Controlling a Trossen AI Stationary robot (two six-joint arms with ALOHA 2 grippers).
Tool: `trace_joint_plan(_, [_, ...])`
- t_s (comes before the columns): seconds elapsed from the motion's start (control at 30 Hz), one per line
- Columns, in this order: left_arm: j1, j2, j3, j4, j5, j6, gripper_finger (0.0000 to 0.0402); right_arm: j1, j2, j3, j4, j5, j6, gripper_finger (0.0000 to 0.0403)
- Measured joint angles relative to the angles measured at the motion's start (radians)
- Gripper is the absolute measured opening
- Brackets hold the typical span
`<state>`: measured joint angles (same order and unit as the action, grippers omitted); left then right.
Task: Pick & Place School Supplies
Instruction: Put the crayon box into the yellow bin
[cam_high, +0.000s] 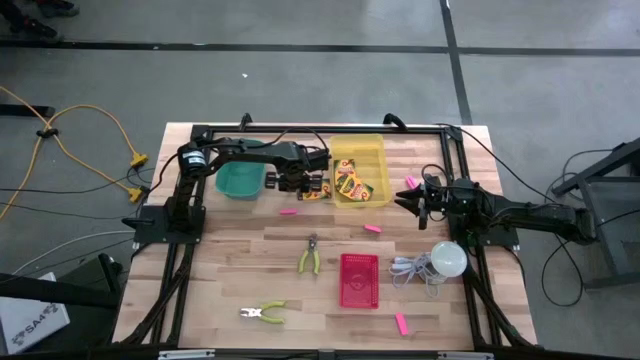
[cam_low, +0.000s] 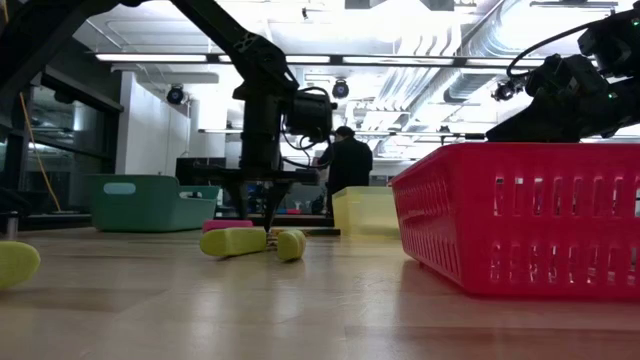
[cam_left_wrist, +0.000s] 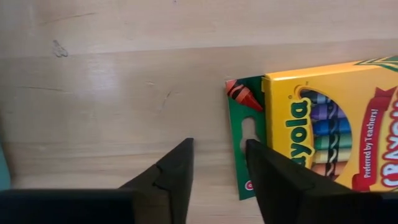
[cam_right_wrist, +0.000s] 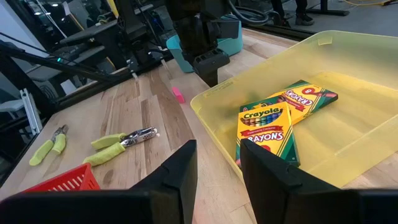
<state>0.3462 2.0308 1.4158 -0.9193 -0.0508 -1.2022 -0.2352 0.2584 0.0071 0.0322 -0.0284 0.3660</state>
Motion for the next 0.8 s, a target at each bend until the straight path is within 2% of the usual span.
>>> trace_joint_plan(0.23, [0.0,0.001,0.0,0.007,0.001,-0.002,0.0098,0.0,0.0,0.0,0.0,0.0,0.0,0.011])
trace_joint_plan(0.8, [0.0,0.0,0.0,0.025,-0.001,0.001,0.0093,0.0,0.0,0.0,0.0,0.0,0.0,0.011])
